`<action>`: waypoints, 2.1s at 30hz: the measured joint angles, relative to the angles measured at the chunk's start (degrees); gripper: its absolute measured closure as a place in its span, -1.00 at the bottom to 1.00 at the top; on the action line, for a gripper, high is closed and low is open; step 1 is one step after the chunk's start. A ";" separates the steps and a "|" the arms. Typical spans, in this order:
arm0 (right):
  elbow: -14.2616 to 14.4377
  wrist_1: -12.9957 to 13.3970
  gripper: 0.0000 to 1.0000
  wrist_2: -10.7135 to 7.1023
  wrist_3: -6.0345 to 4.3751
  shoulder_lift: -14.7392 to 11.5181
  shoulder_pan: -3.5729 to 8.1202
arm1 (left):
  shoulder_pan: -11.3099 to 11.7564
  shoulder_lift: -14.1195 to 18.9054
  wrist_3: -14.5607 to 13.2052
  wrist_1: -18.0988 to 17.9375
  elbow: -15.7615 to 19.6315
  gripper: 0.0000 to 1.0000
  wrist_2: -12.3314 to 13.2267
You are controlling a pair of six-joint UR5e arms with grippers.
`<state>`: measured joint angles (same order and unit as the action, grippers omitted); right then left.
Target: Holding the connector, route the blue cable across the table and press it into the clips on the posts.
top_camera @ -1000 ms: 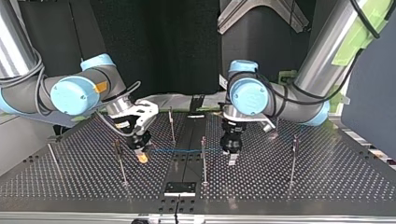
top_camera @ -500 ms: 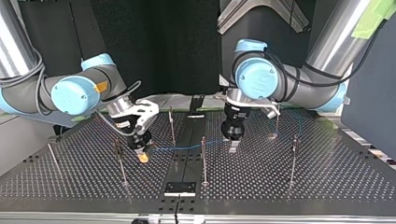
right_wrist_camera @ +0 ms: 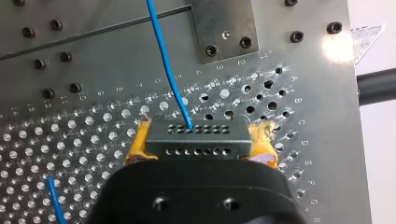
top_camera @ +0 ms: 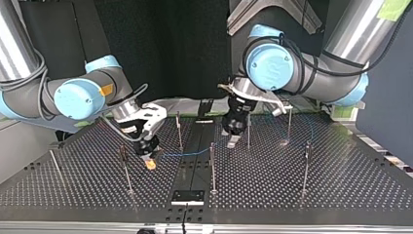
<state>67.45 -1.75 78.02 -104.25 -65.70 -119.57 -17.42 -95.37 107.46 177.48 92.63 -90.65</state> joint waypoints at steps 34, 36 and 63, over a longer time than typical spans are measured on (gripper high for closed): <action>0.02 -1.93 1.00 0.16 -0.17 -0.43 2.11 | -14.07 -3.63 -8.18 -2.78 -7.70 -1.00 -11.95; 0.03 -1.99 1.00 0.18 -0.13 -0.43 2.21 | -15.12 -3.89 -8.59 -2.72 -8.66 -1.00 -13.02; 1.77 -2.47 1.00 0.30 0.79 -0.44 2.95 | -20.09 -11.22 -13.66 -1.30 -15.03 -1.00 -26.71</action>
<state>69.22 -4.21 78.32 -103.47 -66.15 -116.62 -37.51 -106.59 93.80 176.18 77.61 -117.35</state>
